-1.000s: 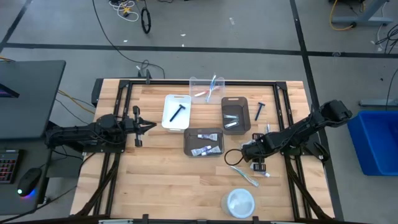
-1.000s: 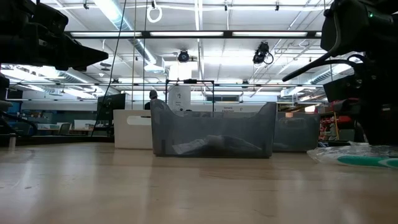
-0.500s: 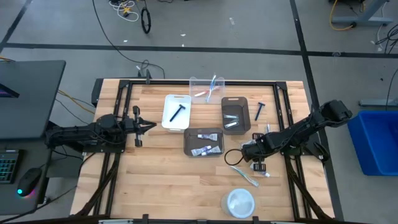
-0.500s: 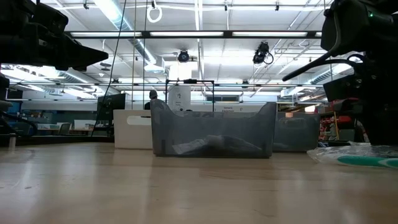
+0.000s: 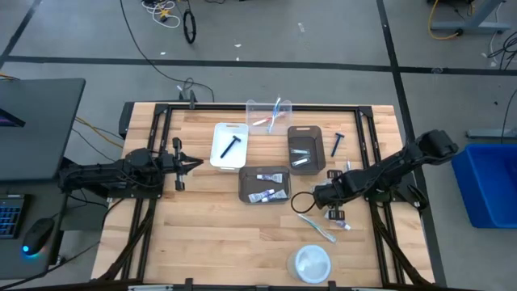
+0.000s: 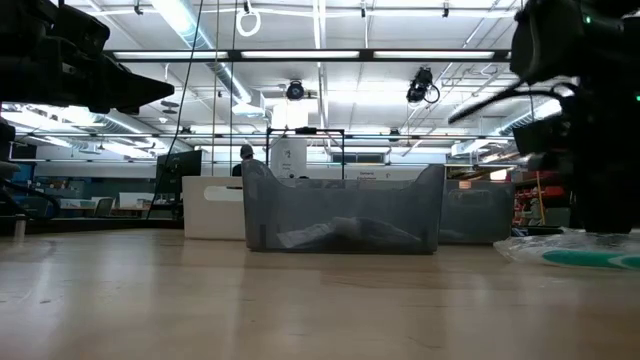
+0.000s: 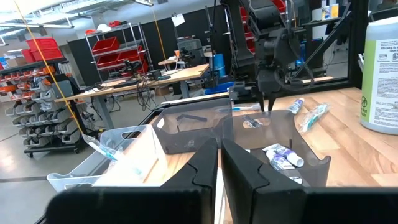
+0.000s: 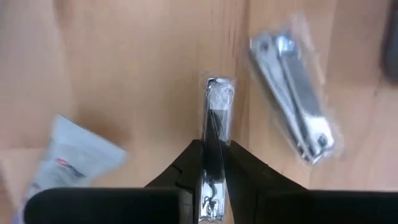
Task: Pick & Place Travel size toiletries
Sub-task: Put the silver nail cutter into the top black bin
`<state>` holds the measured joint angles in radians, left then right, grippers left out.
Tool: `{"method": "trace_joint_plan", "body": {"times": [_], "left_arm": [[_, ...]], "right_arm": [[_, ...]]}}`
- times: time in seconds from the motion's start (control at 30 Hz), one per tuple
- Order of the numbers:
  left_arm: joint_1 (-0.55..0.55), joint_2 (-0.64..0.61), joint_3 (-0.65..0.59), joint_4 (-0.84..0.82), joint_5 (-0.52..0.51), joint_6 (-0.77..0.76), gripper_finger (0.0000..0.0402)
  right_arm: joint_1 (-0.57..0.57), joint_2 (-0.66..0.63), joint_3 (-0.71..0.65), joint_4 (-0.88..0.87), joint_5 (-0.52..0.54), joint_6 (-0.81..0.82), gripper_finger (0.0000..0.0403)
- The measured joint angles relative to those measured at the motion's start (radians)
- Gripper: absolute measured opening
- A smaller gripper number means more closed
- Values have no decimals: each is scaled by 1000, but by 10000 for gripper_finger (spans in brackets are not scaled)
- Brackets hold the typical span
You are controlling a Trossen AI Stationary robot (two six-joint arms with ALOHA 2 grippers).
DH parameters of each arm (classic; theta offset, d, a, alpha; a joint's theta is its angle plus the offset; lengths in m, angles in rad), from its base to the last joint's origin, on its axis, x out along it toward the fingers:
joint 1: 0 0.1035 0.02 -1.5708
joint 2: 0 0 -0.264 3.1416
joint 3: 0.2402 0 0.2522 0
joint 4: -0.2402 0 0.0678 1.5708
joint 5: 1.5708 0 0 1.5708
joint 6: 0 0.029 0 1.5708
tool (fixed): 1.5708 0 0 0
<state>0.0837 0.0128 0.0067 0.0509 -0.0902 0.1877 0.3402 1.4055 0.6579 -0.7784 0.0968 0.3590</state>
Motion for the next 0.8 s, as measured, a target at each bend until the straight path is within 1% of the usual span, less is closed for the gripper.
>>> {"method": "trace_joint_plan", "body": {"times": [0.43,0.67,0.8], "left_arm": [[0,0,0,0,0,0,27],[0,0,0,0,0,0,27],[0,0,0,0,0,0,27]], "right_arm": [[1,-63,139,-92,23,-29,54],[-2,-93,197,-119,65,-36,54],[-29,-108,229,-143,95,-36,54]]}}
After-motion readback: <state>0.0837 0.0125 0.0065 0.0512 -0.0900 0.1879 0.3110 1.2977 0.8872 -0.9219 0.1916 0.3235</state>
